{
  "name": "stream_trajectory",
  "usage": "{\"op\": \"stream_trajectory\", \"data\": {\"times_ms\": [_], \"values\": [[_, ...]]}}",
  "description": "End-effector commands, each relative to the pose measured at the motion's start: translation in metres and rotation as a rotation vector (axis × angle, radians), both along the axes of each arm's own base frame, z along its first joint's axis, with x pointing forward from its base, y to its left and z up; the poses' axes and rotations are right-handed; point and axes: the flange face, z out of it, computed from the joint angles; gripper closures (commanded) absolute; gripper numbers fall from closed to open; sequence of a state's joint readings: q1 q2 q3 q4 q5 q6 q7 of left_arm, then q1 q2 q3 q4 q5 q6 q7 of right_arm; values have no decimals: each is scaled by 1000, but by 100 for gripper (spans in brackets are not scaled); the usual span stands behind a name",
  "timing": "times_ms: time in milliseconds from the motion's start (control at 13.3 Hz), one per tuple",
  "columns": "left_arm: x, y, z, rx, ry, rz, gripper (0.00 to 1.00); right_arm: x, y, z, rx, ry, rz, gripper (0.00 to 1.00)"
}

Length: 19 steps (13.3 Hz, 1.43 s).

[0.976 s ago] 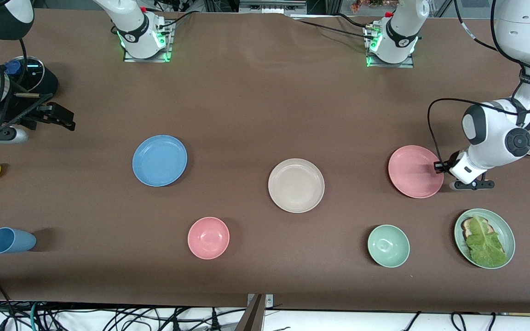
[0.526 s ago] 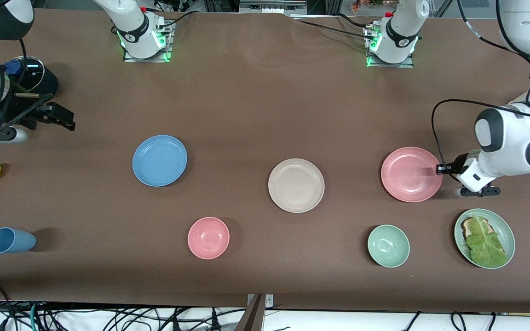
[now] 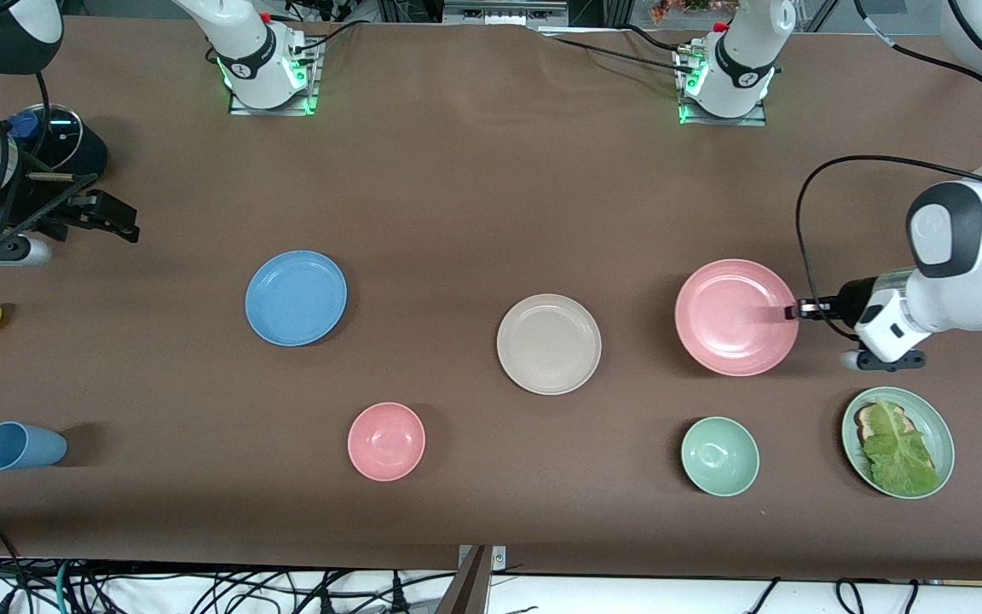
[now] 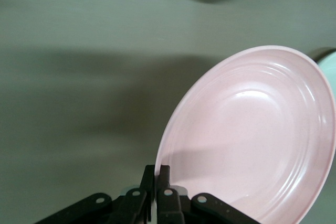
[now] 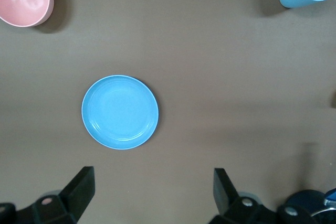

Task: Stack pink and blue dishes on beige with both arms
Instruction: 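Lift the pink plate and carry it over the beige plate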

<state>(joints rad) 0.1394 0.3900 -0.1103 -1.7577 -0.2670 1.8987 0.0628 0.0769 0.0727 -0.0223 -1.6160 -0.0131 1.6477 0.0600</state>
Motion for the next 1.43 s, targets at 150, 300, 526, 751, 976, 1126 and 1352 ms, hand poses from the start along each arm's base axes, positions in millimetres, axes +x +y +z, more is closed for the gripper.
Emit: {"op": "stream_trajectory", "data": {"times_ms": [150,300,526,751,976,1126,1352], "values": [[14,-124,7,2,0,57,100,-2,-7,2,-11,-8,7,0],[14,-171,-17,24,-20,93,100,0,-7,-1,-11,-11,7,0],[8,-226,-50,111,-60,111,100,3,-7,-6,-11,-9,7,0],[0,-266,-76,152,-94,145,100,3,-6,-6,-11,-9,9,0],[-9,-292,-92,191,-115,155,100,7,-5,-14,-11,-6,9,0],[-11,-295,-101,214,-120,152,100,7,-6,-16,-11,-9,8,0],[-10,-292,-104,218,-120,147,0,8,-6,-22,-11,-8,8,0]]}}
